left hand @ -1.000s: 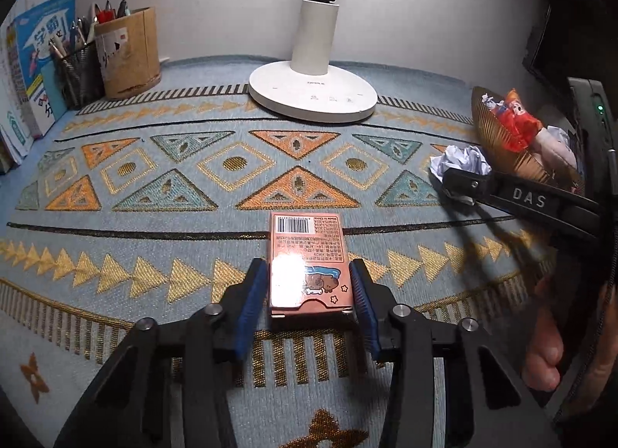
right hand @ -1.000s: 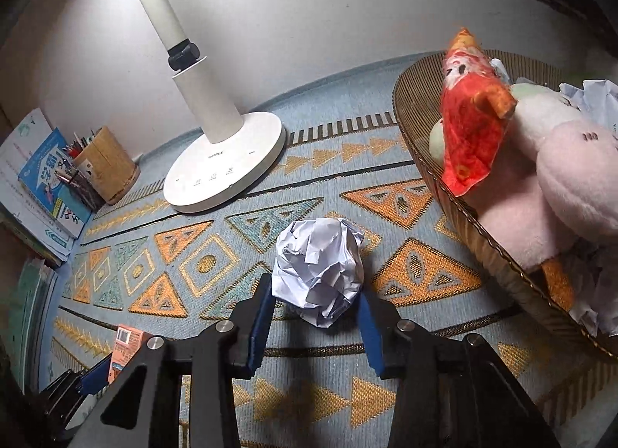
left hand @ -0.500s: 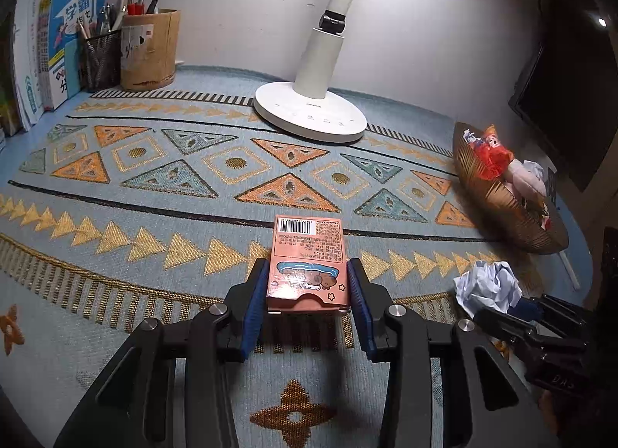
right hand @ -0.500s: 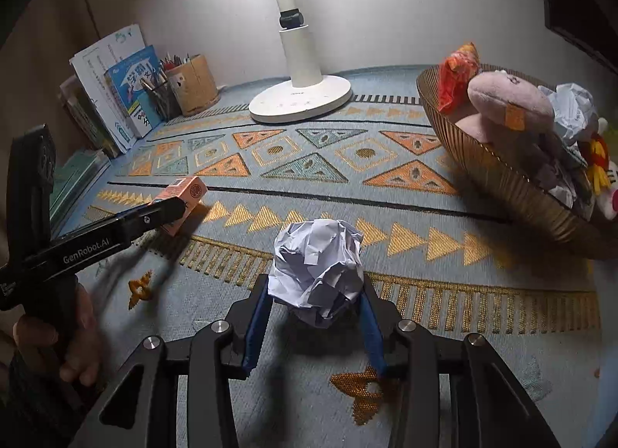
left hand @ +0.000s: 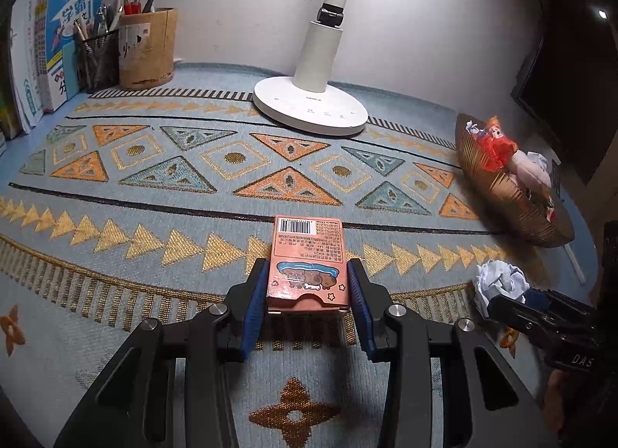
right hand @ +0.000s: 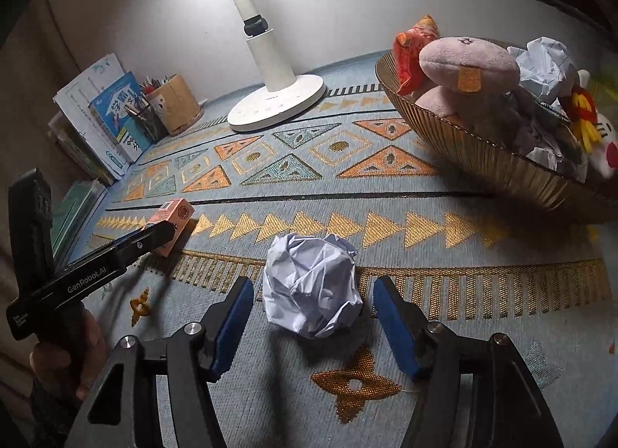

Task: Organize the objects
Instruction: 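Carry the pink box and paper ball over the amber bowl and open both tools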

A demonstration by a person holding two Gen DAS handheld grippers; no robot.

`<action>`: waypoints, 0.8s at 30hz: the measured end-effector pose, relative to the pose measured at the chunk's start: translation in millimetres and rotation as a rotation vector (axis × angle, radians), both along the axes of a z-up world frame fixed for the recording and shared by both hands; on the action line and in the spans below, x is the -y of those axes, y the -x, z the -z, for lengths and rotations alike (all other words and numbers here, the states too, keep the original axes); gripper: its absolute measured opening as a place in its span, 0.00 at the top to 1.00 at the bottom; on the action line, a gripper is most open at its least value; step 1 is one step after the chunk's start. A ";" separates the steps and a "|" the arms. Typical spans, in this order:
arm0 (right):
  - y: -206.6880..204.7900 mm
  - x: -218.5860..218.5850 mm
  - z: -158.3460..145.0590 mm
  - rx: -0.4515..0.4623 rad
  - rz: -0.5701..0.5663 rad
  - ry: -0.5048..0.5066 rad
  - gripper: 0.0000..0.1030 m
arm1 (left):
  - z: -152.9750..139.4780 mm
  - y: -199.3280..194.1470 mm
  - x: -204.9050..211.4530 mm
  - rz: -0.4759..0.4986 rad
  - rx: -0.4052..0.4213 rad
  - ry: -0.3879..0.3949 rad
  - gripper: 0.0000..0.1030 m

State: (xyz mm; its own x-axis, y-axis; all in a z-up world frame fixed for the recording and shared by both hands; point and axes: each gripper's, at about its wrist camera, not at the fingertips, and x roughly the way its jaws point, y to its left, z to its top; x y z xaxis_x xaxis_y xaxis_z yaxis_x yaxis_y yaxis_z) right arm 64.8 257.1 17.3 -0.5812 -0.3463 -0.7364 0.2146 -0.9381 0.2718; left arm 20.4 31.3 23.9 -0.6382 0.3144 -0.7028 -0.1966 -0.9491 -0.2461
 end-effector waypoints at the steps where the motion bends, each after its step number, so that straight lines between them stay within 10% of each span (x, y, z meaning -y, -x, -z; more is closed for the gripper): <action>1: -1.0 2.0 -1.1 -0.011 0.000 -0.013 0.39 | 0.2 -0.1 -0.3 0.001 0.000 -0.001 0.64; 17: -26.0 36.3 -13.3 -0.192 -0.054 -0.222 0.57 | -0.1 0.6 -2.1 0.009 0.002 0.012 0.64; 24: -30.5 22.6 -21.8 -0.219 -0.023 -0.149 0.57 | -8.7 -3.8 -15.6 0.013 -0.038 0.065 0.64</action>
State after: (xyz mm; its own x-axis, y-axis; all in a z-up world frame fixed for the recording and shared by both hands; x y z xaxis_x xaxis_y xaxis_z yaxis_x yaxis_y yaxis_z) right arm 95.3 234.5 39.1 -0.7252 -0.2586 -0.6381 0.2752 -0.9584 0.0757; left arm 24.2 46.9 32.6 -0.6606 0.2773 -0.6976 -0.2170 -0.9601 -0.1761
